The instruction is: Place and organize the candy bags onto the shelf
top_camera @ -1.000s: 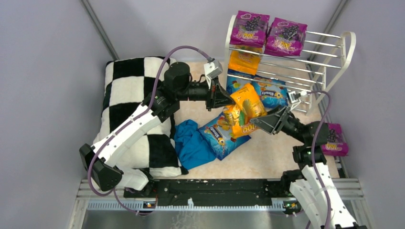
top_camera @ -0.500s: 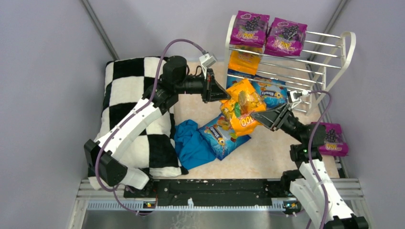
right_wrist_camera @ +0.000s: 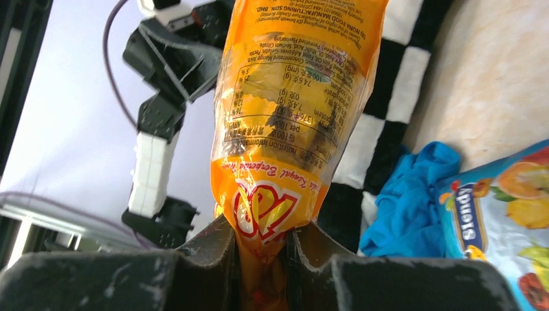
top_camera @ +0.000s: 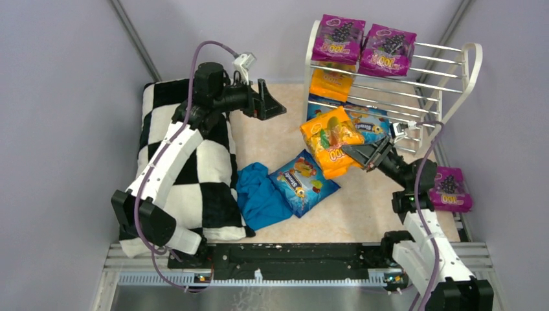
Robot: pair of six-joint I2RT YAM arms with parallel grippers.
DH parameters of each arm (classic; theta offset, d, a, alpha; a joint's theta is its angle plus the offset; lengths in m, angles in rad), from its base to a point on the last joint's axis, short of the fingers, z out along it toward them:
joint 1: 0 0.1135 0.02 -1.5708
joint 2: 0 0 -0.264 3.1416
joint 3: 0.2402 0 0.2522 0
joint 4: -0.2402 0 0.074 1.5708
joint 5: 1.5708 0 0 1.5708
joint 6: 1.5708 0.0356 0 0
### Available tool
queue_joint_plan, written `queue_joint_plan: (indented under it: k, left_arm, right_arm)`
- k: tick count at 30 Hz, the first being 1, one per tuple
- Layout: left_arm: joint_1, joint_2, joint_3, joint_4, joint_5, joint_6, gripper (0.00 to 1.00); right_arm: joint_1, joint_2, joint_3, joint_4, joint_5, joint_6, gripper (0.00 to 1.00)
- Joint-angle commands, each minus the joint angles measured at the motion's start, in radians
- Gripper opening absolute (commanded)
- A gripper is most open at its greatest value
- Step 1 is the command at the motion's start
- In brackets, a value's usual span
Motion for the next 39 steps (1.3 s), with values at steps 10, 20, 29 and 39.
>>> queue_joint_plan:
  k: [10,20,29,39]
  left_arm:
    - [0.007,-0.128,-0.131,-0.003,-0.369,0.064,0.99]
    - [-0.066,-0.168,-0.182,-0.006,-0.58,0.155,0.99]
    - [-0.092,-0.17,-0.211,0.02,-0.582,0.158,0.99]
    - [-0.097,-0.171,-0.221,0.026,-0.593,0.16,0.99]
  right_arm:
    - [-0.303,-0.038,0.169,-0.247,0.116,-0.179,0.0]
    - [-0.31,0.127,0.247,-0.11,0.311,-0.201,0.0]
    - [-0.315,0.228,0.281,-0.058,0.469,-0.299,0.0]
    - [-0.314,0.421,0.308,0.198,0.55,-0.278,0.0]
